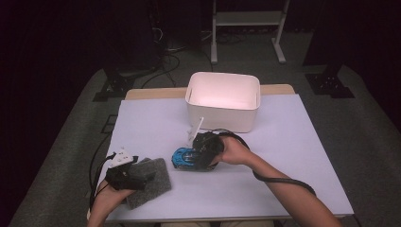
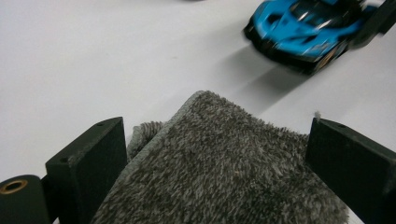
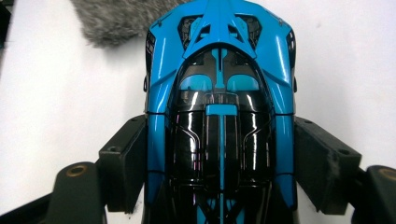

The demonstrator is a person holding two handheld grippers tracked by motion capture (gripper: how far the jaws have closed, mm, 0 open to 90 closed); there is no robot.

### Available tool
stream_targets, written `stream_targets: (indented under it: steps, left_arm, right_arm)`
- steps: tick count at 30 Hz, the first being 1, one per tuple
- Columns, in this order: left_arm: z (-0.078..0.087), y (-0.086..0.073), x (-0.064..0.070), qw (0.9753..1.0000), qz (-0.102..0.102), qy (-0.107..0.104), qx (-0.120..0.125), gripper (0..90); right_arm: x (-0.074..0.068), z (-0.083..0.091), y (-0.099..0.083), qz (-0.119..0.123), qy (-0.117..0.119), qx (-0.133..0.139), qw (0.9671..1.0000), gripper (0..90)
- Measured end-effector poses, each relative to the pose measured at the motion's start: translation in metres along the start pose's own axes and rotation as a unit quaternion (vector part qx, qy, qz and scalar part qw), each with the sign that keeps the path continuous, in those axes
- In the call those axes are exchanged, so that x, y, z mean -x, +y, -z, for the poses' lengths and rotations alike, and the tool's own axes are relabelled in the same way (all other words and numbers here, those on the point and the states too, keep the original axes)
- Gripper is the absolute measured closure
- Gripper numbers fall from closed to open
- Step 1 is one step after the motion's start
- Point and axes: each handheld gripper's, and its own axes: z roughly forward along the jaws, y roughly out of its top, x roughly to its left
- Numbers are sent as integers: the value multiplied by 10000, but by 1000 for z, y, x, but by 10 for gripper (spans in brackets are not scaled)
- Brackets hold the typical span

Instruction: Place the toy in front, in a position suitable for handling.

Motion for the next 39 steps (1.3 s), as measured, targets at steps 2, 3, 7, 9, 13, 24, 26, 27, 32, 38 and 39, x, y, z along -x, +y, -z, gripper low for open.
stream_targets:
  steps: [2,3,7,9,13,24,26,27,32,38,39]
  left_arm:
    - [0,1,1,10000,-17,-10,-13,50]
    - [0,1,1,10000,-31,-13,-12,50]
    - [0,2,2,10000,-58,-19,-19,50]
    - [-1,2,3,10000,-81,-24,-18,51]
    - [-3,3,6,9999,-133,-64,-53,51]
    - [-4,5,9,9997,-192,-151,-87,51]
    - [-5,5,10,9995,-231,-174,-105,51]
    - [-6,5,10,9995,-237,-192,-106,51]
    - [-6,5,11,9991,-322,-231,-145,61]
    - [-7,6,14,9984,-423,-309,-218,67]
    - [-8,5,14,9982,-443,-326,-226,83]
  right_arm:
    - [-4,9,-4,3,-10,0,10000,253]
    - [-4,9,-4,3,-10,0,10000,253]
    - [-13,25,-16,-23,-71,-77,9999,253]
    - [-19,33,-28,-38,-108,-115,9999,253]
    - [-26,41,-46,-117,-143,-141,9997,253]
    - [-33,33,-86,-373,-102,-259,9989,252]
    - [-34,30,-91,-363,-127,-314,9988,252]
    - [-34,28,-93,-367,-124,-307,9988,252]
    - [-32,20,-103,-465,-119,-186,9987,251]
    - [-34,18,-106,-436,-170,-104,9989,250]
    - [-34,18,-107,-428,-174,-67,9989,250]
